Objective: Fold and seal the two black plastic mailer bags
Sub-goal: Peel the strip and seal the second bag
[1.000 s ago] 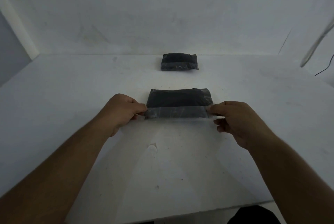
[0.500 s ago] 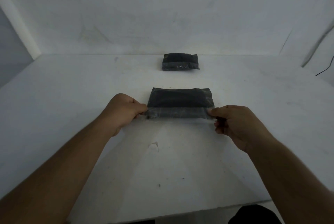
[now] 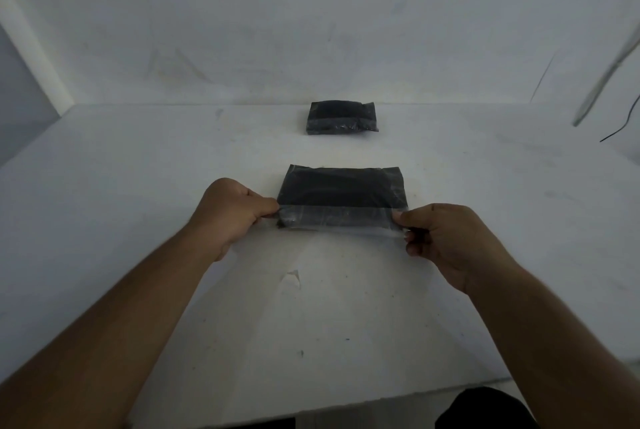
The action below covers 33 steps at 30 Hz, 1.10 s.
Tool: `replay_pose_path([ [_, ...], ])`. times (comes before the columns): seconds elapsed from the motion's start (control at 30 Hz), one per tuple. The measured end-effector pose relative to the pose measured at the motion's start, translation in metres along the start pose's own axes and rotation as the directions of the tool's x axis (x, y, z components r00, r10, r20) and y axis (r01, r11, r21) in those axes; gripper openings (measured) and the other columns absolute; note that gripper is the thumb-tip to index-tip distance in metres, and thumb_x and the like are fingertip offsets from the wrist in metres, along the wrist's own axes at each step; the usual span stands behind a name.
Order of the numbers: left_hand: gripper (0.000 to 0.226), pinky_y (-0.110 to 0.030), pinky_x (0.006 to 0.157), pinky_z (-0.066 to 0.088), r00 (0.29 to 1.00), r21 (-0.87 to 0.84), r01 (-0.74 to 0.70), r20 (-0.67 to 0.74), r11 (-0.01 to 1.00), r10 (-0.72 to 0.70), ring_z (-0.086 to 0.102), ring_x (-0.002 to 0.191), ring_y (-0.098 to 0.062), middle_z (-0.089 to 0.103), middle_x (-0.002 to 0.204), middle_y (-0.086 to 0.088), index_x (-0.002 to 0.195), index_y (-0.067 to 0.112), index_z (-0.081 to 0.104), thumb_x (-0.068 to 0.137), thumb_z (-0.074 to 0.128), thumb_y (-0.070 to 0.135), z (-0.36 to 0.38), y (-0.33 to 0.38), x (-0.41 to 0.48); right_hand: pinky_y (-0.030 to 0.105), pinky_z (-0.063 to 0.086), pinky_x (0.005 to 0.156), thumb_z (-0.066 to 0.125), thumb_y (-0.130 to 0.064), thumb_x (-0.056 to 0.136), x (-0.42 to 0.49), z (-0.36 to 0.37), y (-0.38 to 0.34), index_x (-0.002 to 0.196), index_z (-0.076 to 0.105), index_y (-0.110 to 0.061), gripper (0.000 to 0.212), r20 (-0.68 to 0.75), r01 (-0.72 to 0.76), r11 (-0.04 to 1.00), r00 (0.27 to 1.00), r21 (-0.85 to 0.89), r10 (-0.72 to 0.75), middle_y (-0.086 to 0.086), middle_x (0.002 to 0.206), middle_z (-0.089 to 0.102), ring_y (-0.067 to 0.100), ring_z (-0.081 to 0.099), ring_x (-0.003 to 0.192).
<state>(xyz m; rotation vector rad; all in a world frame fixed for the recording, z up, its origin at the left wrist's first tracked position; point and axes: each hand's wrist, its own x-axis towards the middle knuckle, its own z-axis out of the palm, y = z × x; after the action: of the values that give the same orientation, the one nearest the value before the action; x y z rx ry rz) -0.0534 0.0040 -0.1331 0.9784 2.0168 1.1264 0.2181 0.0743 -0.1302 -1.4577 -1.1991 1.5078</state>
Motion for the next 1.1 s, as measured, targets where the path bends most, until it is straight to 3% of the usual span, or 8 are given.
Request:
replay_pose_path([
  [0.17, 0.015, -0.026, 0.060, 0.041, 0.999, 0.010, -0.007, -0.032, 1.000, 0.007, 0.054, 0.063, -0.020, 0.062, 0.071, -0.011, 0.081, 0.001, 0.068, 0.075, 0.080, 0.009, 0.004, 0.003, -0.002, 0.033, 0.049, 0.057, 0.072, -0.002, 0.085, -0.003, -0.001, 0.001, 0.072, 0.064, -0.005, 0.016, 0.002, -0.022, 0.999, 1.000, 0.026, 0.022, 0.018, 0.079, 0.061, 0.025, 0.056, 0.067],
  [0.3, 0.036, -0.032, 0.070, 0.043, 0.999, 0.024, -0.013, -0.034, 1.000, 0.014, 0.061, 0.091, -0.026, 0.065, 0.099, -0.012, 0.105, 0.013, 0.062, 0.075, 0.081, 0.016, 0.004, 0.004, -0.002, 0.033, 0.047, 0.051, 0.065, 0.002, 0.088, -0.004, -0.004, 0.001, 0.074, 0.059, -0.007, 0.018, 0.024, -0.027, 0.998, 0.999, 0.049, 0.026, 0.016, 0.078, 0.060, 0.022, 0.053, 0.060],
  [0.4, 0.038, -0.032, 0.073, 0.044, 1.000, 0.029, -0.009, -0.024, 1.000, 0.010, 0.061, 0.100, -0.029, 0.064, 0.108, -0.012, 0.109, 0.017, 0.060, 0.077, 0.081, 0.018, 0.004, 0.004, -0.004, 0.032, 0.044, 0.048, 0.059, 0.005, 0.089, -0.004, -0.006, -0.001, 0.075, 0.055, -0.009, 0.020, 0.029, -0.010, 1.000, 1.000, 0.023, 0.009, 0.015, 0.076, 0.059, 0.023, 0.052, 0.058],
  [0.6, 0.024, -0.026, 0.063, 0.045, 1.000, -0.010, -0.016, 0.016, 1.000, 0.016, 0.063, 0.077, -0.018, 0.069, 0.091, -0.009, 0.102, 0.014, 0.067, 0.080, 0.077, 0.013, 0.003, 0.007, -0.011, 0.032, 0.041, 0.052, 0.051, 0.002, 0.091, -0.006, -0.004, -0.005, 0.084, 0.057, -0.010, 0.015, -0.016, 0.062, 0.996, 0.998, -0.067, -0.063, 0.013, 0.076, 0.060, 0.023, 0.052, 0.060],
  [0.7, 0.012, -0.023, 0.059, 0.042, 1.000, -0.040, -0.025, 0.011, 0.999, 0.025, 0.062, 0.073, -0.015, 0.070, 0.086, -0.006, 0.096, 0.011, 0.069, 0.084, 0.071, 0.013, 0.003, 0.008, -0.012, 0.034, 0.044, 0.054, 0.052, -0.009, 0.094, -0.006, -0.004, -0.006, 0.093, 0.057, -0.008, 0.005, -0.011, 0.070, 0.992, 0.997, -0.104, -0.071, 0.015, 0.086, 0.062, 0.025, 0.053, 0.067],
  [0.77, 0.010, -0.022, 0.058, 0.041, 1.000, -0.065, -0.022, 0.019, 0.998, 0.024, 0.062, 0.074, -0.014, 0.069, 0.082, -0.003, 0.094, 0.009, 0.070, 0.086, 0.068, 0.015, 0.004, 0.010, -0.012, 0.034, 0.045, 0.057, 0.056, -0.020, 0.095, -0.005, -0.004, -0.006, 0.103, 0.057, -0.007, 0.015, 0.002, 0.081, 0.989, 0.997, -0.122, -0.082, 0.014, 0.088, 0.062, 0.024, 0.055, 0.070],
  [0.9, 0.023, -0.018, 0.058, 0.044, 0.999, -0.082, -0.032, 0.023, 0.996, 0.034, 0.065, 0.079, -0.013, 0.071, 0.090, -0.004, 0.101, 0.011, 0.069, 0.083, 0.078, 0.022, 0.006, 0.009, -0.012, 0.035, 0.048, 0.062, 0.067, -0.017, 0.093, -0.007, -0.003, -0.006, 0.109, 0.055, -0.010, 0.021, -0.023, 0.142, 0.969, 0.988, -0.201, -0.150, 0.012, 0.086, 0.063, 0.024, 0.057, 0.072],
  [1.1, 0.045, -0.022, 0.067, 0.047, 0.999, -0.075, -0.009, 0.034, 0.997, 0.011, 0.065, 0.089, -0.015, 0.068, 0.106, -0.008, 0.118, 0.014, 0.064, 0.077, 0.084, 0.020, 0.004, 0.006, -0.011, 0.035, 0.044, 0.058, 0.064, -0.005, 0.091, -0.008, -0.007, -0.004, 0.103, 0.058, -0.007, 0.014, -0.053, 0.134, 0.973, 0.988, -0.188, -0.146, 0.008, 0.075, 0.064, 0.023, 0.056, 0.066],
])
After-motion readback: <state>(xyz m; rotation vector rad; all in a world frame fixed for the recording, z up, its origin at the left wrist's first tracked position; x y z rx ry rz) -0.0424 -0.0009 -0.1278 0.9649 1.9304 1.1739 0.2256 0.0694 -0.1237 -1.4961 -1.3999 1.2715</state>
